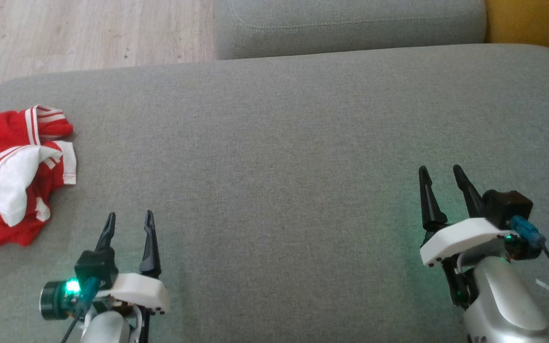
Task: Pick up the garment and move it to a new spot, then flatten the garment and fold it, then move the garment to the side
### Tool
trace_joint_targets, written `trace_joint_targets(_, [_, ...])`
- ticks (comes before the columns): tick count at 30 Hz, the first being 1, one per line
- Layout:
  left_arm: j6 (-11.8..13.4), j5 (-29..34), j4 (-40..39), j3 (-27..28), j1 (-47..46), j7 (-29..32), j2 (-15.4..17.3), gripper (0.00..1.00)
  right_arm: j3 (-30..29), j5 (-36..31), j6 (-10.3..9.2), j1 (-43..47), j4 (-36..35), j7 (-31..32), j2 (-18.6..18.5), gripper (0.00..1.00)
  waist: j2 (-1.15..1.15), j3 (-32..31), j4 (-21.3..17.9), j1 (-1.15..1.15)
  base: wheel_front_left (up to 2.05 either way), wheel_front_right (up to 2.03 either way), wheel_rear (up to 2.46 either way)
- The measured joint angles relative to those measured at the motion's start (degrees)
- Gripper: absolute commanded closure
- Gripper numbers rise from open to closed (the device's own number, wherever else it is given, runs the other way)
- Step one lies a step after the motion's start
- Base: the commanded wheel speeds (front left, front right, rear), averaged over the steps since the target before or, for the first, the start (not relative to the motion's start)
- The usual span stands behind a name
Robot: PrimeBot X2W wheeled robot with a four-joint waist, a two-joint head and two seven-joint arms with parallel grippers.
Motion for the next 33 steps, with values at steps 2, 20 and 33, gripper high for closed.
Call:
trace_joint_targets(2, [0.6, 1.3, 0.1, 0.3, 0.0, -0.2, 0.0, 0.0, -0.5, -1.6, 0.0, -0.1, 0.1, -0.3, 0.1, 0.0, 0.0, -0.1, 0.0, 0.0, 0.0, 0.0, 0.0])
trace_joint_targets(20, [1.8, 7.0, -1.0, 3.2, 0.3, -1.8, 0.0, 0.0, -3.6, -7.4, 0.0, 0.1, -1.9, -1.6, 0.6, 0.0, 0.0, -1.5, 0.4, 0.0, 0.0, 0.0, 0.0])
trace_joint_targets(33, [1.1, 7.5, 0.1, 4.9, -2.5, -1.8, 0.2, 0.0, -1.3, -6.4, 0.0, 0.2, -1.8, -1.6, 0.6, 0.0, 0.0, -0.5, 6.1, 0.0, 0.0, 0.0, 0.0])
